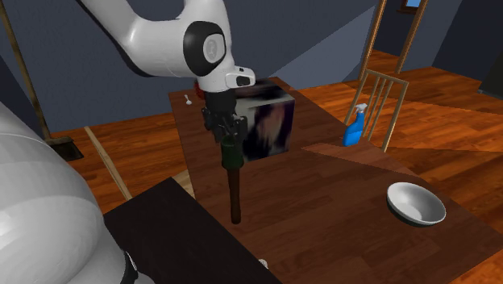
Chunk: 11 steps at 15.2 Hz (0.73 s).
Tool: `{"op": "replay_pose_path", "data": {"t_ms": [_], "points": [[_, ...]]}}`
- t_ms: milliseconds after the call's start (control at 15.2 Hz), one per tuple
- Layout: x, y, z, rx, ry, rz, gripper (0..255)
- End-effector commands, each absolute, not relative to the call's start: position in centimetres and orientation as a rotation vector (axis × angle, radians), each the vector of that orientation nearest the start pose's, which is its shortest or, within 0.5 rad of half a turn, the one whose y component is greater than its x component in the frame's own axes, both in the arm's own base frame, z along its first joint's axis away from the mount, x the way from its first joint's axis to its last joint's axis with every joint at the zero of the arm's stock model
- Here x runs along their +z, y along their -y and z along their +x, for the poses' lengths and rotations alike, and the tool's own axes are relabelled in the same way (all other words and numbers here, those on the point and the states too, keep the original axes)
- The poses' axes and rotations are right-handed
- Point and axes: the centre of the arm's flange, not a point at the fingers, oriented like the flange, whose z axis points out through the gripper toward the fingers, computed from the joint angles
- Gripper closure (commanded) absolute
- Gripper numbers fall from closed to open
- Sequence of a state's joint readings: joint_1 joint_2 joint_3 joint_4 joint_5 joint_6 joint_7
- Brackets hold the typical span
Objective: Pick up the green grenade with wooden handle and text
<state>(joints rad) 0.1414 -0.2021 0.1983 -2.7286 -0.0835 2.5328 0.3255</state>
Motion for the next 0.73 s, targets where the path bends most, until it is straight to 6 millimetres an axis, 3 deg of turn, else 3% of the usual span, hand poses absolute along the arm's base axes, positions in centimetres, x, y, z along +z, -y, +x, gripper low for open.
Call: {"op": "replay_pose_path", "data": {"t_ms": [0,528,660], "points": [[29.7,-13.0,37.3,-0.048,0.127,-3.221,255],[33.9,-13.0,37.3,-0.048,0.127,-3.221,255],[34.0,-13.0,37.3,-0.048,0.127,-3.221,255]]}}
